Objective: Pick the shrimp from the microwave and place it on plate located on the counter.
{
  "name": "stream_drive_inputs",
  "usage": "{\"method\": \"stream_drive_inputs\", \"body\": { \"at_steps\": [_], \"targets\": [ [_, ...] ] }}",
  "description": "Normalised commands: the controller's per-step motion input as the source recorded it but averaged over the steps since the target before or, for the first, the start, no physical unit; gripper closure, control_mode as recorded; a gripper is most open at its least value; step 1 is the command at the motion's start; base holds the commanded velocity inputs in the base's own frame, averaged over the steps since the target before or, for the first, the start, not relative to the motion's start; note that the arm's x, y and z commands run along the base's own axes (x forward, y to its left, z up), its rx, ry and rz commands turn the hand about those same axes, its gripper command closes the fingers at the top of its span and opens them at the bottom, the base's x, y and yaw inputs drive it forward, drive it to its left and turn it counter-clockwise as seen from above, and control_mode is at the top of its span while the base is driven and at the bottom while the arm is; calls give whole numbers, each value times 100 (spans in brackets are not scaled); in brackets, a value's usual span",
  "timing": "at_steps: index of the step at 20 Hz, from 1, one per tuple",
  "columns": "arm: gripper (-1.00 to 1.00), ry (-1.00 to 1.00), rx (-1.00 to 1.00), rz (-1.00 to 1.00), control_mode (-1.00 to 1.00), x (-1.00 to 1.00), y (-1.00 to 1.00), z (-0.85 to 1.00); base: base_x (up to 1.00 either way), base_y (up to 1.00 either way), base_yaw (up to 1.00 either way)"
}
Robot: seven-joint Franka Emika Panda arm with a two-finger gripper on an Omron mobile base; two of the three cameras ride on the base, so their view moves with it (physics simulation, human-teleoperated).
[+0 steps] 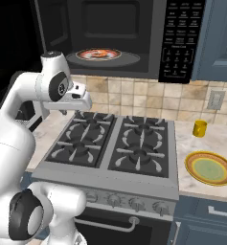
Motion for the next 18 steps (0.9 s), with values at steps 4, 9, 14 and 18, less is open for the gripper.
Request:
{"method": "stream_drive_inputs", "body": {
  "at_steps": [4,9,14,18],
  "targets": [
    [-100,-2,0,-6,-100,-17,0,11,0,0,0],
    [-100,-2,-6,-15,-100,-20,1,72,0,0,0],
    [-100,-5,-8,-11,-100,-7,-20,71,0,0,0],
    [-100,-3,0,0,-100,0,-64,60,0,0,0]
  ]
}}
